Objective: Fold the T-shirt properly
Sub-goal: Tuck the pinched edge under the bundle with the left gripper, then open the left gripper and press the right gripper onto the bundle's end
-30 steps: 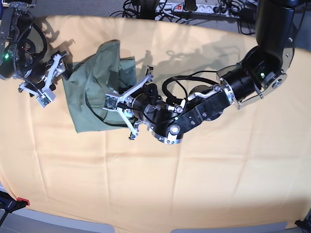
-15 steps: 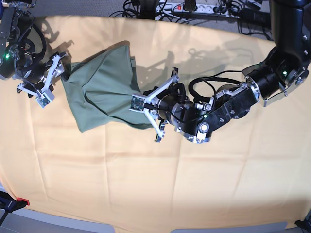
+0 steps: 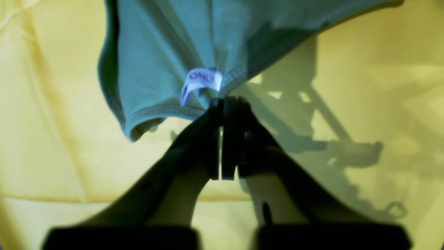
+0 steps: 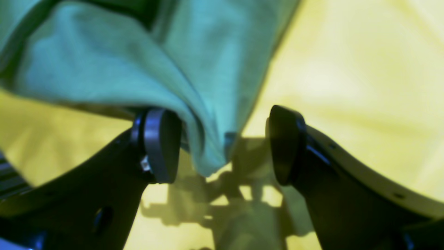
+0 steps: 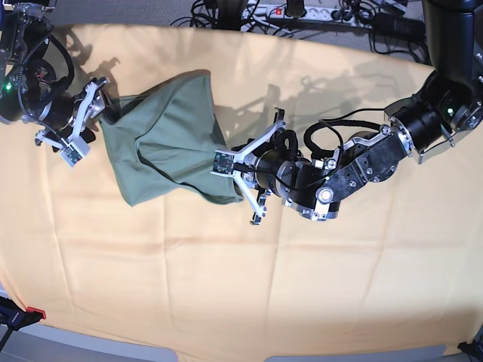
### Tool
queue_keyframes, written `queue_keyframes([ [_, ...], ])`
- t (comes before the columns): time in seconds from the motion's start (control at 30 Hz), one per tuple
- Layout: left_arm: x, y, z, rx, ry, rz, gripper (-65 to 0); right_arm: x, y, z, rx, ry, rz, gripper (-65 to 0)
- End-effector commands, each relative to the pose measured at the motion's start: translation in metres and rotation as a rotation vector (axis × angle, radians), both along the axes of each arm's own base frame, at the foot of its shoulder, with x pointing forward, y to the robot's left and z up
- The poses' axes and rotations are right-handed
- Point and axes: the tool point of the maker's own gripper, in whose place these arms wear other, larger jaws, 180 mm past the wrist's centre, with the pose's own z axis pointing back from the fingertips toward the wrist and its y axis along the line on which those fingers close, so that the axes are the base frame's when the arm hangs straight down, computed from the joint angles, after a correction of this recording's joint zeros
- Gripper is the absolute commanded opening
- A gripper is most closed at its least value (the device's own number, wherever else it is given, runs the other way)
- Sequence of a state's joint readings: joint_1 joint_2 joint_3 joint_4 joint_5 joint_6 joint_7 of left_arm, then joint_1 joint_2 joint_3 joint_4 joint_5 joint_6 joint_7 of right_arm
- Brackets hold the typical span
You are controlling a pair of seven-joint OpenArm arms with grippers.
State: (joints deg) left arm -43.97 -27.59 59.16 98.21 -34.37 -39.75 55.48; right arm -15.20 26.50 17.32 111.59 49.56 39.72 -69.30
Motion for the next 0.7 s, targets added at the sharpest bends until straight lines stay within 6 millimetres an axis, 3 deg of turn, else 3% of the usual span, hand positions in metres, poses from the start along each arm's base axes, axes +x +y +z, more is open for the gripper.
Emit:
queue_keyframes([
  [0.0, 0.010, -0.002, 0.014, -0.019, -0.041, -0.006, -53.1, 0.006, 0.001, 0.011, 0.009, -0.037, 0.015, -23.2],
  [0.07, 0.012, 0.001, 0.013, -0.005, -0.054, -0.001, -35.5, 0.006, 0.001, 0.011, 0.010, -0.036, 0.016, -23.2],
  [0.13, 0.017, 0.008, 0.011, 0.023, -0.080, 0.008, -25.3, 0.003, -0.001, 0.008, -0.001, -0.019, 0.018, -23.2],
  [0.23, 0.029, 0.016, 0.009, 0.055, -0.137, 0.038, -24.7, -0.002, 0.001, 0.006, 0.006, 0.010, 0.028, -23.2],
  [0.33, 0.049, 0.014, 0.016, 0.017, -0.203, 0.148, -25.5, -0.011, 0.015, 0.010, 0.085, 0.049, 0.069, -23.2],
  [0.43, 0.068, 0.016, 0.024, -0.007, -0.285, 0.244, -30.3, -0.018, 0.024, 0.012, 0.132, 0.081, 0.100, -24.7],
  [0.53, 0.080, 0.020, 0.028, -0.006, -0.340, 0.292, -33.4, -0.019, 0.025, 0.012, 0.137, 0.086, 0.104, -35.7],
  [0.67, 0.081, 0.020, 0.028, -0.009, -0.342, 0.299, -33.9, -0.019, 0.024, 0.012, 0.136, 0.086, 0.104, -57.3],
])
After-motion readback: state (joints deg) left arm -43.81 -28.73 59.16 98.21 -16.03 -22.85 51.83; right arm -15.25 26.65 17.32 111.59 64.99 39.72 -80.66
